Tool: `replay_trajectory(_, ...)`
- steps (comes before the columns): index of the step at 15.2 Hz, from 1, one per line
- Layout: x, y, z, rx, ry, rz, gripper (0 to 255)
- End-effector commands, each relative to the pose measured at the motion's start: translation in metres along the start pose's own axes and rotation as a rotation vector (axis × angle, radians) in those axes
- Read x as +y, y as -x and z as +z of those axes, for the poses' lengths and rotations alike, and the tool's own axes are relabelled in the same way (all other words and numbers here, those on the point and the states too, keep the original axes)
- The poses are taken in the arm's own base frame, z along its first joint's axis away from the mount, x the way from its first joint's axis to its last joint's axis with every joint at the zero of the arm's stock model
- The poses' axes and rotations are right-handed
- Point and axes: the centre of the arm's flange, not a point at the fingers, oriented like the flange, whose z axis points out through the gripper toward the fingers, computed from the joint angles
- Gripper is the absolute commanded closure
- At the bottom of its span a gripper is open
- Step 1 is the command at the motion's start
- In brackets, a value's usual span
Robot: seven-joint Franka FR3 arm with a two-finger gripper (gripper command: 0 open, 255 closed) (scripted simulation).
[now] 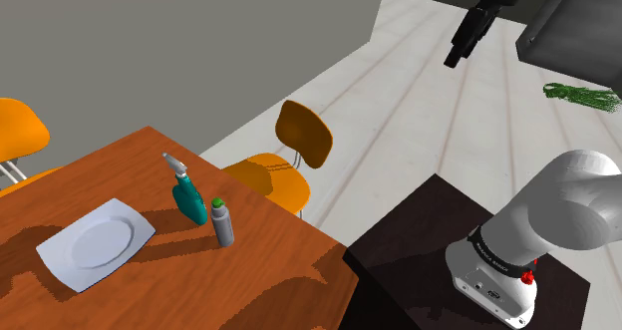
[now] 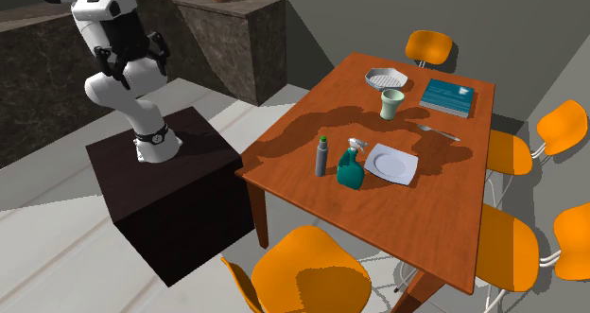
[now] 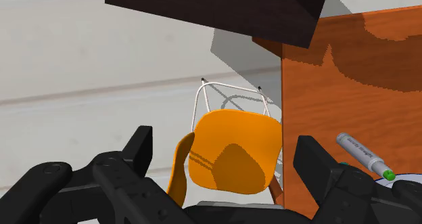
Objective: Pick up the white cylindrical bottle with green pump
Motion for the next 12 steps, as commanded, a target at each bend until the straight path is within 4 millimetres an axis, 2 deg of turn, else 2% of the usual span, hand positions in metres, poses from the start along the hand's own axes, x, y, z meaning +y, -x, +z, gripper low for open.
replay_trajectory(1,0.0,0.0,0.0,0.0,0.0,0.0,0)
replay_trajectory(12,-0.121,-0.046,0.072,-0.032,0.011,0.103,0)
